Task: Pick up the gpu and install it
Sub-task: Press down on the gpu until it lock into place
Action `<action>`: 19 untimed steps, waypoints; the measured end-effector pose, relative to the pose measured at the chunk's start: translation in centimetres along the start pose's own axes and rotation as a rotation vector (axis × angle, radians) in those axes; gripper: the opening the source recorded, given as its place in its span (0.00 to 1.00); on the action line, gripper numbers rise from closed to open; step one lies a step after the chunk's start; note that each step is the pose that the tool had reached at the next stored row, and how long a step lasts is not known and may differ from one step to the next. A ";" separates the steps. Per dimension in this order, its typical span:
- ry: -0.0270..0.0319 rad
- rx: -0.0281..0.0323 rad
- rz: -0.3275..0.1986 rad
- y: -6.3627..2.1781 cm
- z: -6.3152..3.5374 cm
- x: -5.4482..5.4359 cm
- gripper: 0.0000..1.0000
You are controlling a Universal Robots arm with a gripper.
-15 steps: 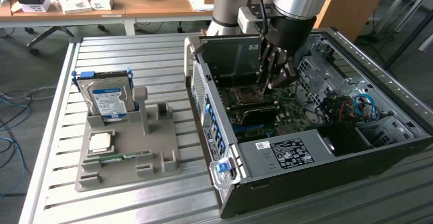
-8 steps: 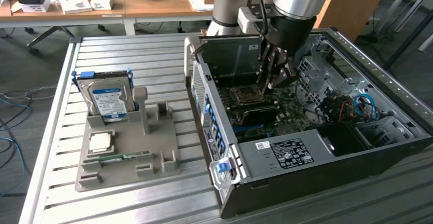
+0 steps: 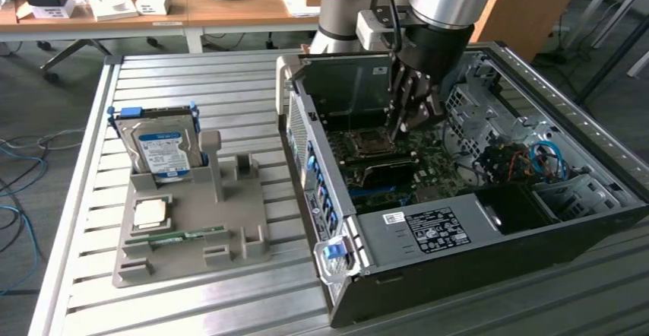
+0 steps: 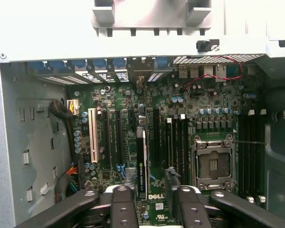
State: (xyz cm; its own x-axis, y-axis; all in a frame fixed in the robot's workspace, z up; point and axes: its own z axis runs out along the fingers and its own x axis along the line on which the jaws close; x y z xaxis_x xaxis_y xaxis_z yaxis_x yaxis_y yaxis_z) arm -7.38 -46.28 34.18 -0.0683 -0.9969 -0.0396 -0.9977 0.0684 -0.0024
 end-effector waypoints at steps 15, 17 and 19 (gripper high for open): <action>0.0000 0.0000 0.000 0.00 0.00 0.0 0.11; 0.0000 0.0000 0.000 0.00 0.03 0.0 0.11; -0.0001 0.0000 0.000 0.00 0.22 0.0 0.11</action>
State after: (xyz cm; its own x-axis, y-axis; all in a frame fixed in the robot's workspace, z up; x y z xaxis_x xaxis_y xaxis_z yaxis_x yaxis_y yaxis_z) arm -7.38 -46.29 33.96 -0.0682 -0.9969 -0.0397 -0.9977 0.0684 -0.0024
